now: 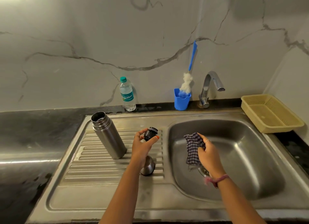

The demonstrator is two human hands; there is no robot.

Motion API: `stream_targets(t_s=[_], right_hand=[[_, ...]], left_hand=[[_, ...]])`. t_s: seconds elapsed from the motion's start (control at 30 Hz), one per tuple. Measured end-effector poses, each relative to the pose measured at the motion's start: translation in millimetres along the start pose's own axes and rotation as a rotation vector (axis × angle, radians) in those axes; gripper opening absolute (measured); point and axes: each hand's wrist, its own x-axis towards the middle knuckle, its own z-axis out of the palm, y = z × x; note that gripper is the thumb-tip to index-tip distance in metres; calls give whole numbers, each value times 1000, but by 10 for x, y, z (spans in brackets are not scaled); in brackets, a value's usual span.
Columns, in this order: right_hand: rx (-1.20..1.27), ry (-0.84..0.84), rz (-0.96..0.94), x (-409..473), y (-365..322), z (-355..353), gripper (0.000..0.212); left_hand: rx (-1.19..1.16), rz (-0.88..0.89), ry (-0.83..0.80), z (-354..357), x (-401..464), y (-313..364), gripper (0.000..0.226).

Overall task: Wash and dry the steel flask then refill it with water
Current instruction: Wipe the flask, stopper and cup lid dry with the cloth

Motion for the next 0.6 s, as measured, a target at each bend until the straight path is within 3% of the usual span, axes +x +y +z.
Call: stream_targets(t_s=[0.6], right_hand=[[38,0,19,-41,6,190,51]], left_hand=[[357,74,25,-373,363,-233,48]])
